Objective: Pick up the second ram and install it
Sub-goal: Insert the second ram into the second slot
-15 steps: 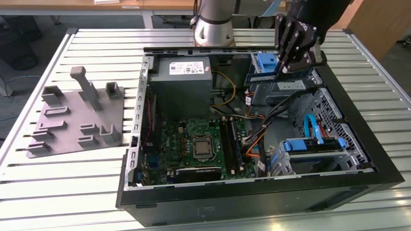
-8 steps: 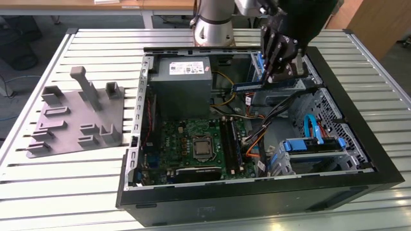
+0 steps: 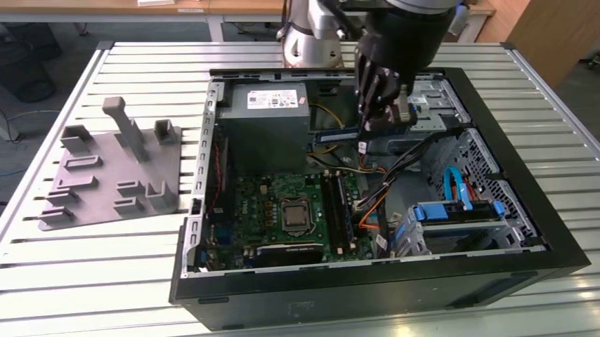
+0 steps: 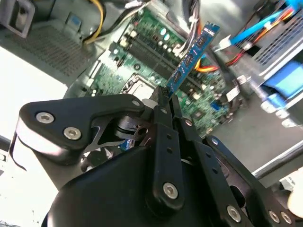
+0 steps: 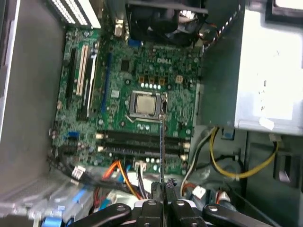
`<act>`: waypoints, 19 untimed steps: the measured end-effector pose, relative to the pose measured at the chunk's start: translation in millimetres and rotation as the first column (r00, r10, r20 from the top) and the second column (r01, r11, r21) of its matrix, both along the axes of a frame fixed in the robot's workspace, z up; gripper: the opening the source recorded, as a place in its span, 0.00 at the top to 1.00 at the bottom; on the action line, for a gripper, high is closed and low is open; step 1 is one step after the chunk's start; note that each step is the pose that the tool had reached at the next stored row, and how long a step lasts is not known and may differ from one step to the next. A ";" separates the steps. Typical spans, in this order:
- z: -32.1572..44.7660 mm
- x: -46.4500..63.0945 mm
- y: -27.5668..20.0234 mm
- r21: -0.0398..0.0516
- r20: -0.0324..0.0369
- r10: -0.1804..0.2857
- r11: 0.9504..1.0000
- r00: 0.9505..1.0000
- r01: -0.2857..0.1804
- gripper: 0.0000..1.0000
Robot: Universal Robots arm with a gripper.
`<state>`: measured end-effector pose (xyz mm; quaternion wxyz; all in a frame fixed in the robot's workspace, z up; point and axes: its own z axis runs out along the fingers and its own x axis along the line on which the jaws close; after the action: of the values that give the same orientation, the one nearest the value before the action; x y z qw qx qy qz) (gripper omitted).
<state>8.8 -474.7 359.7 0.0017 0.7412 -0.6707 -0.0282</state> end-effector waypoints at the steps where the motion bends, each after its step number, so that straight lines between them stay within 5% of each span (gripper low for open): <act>1: -1.8 -4.5 0.0 -0.001 0.000 0.000 1.000 1.000 0.000 0.86; 11: -21.9 -52.9 -0.4 -0.007 0.000 0.000 1.000 1.000 0.000 0.86; 19: -36.4 -54.3 -25.2 -0.007 0.000 0.000 1.000 1.000 0.000 0.86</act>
<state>-45.5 -499.9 323.3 0.0042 0.7411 -0.6709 -0.0257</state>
